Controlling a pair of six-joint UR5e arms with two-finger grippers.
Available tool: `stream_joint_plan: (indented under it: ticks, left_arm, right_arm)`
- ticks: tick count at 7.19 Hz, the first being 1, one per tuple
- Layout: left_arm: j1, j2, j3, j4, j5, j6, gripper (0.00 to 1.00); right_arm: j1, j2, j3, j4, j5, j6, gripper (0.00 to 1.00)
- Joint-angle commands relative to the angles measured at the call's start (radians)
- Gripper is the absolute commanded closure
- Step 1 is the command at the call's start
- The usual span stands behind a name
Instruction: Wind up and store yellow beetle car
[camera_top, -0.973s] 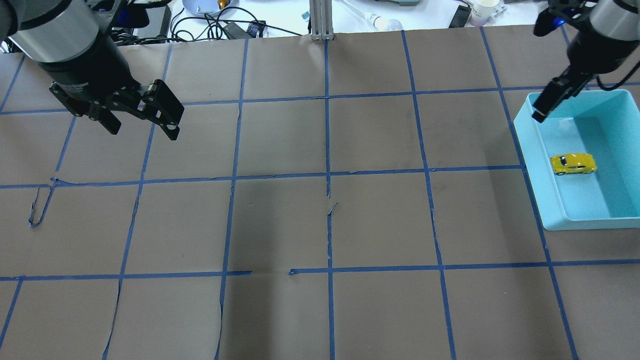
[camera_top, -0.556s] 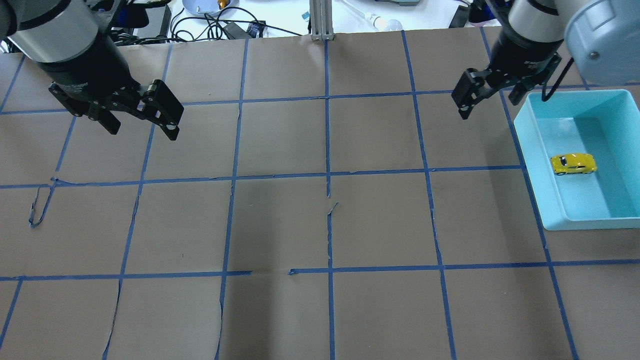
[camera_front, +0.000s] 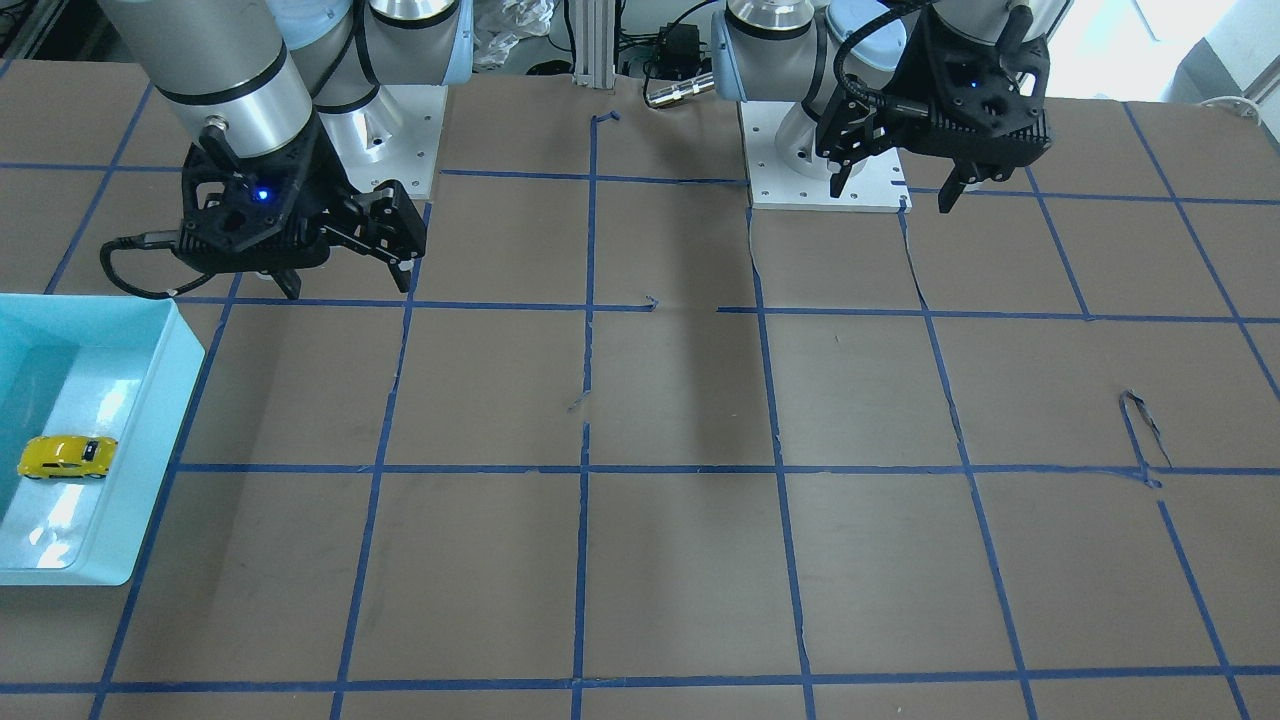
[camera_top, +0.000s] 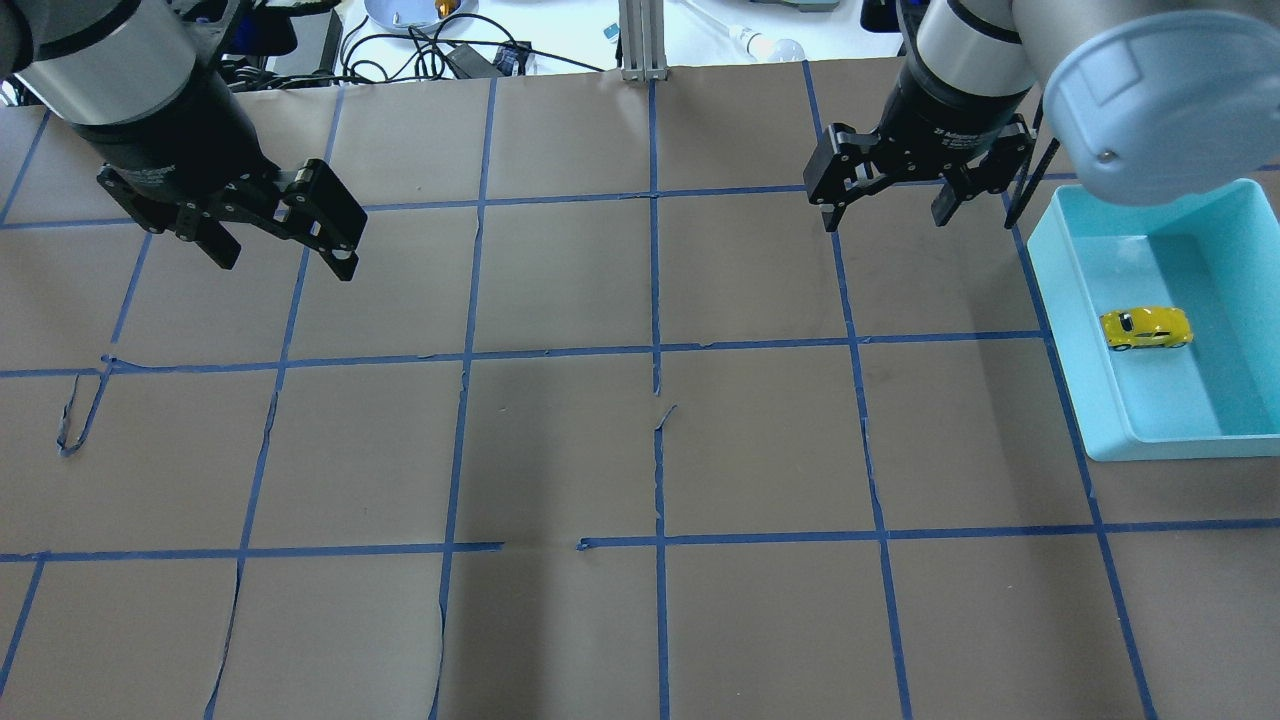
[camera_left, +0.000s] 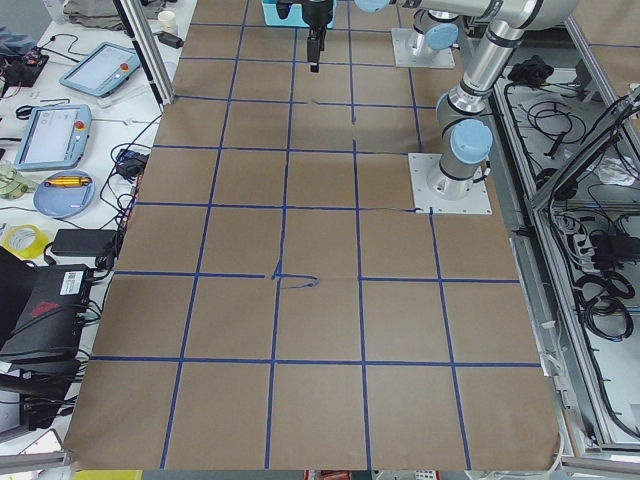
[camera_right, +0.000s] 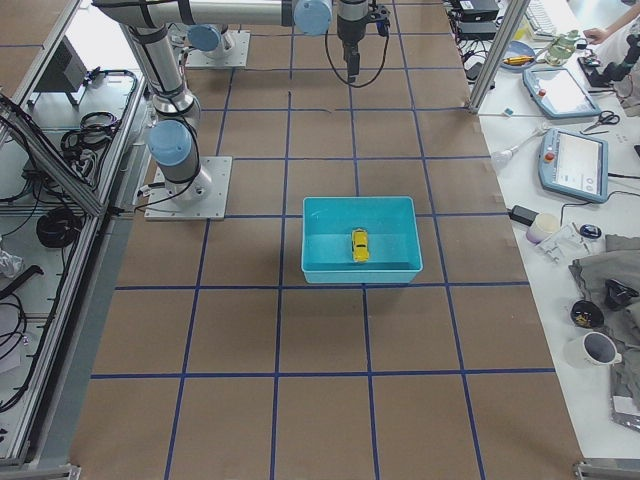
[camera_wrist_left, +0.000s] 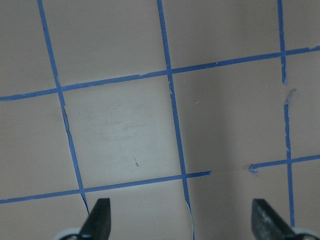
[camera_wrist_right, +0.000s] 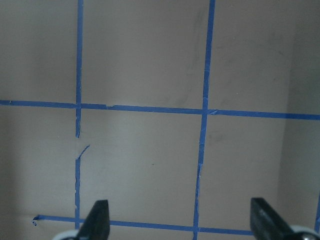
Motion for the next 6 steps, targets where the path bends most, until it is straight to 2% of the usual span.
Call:
stream_joint_plan:
  ticks: [1, 6]
  left_arm:
    - [0.000, 0.000, 0.000, 0.000, 0.000, 0.000, 0.00]
    - [0.000, 0.000, 0.000, 0.000, -0.001, 0.002, 0.00]
  right_arm:
    - [-0.084, -0.016, 0.000, 0.067, -0.020, -0.027, 0.00]
    - [-0.084, -0.068, -0.003, 0.076, -0.021, -0.024, 0.00]
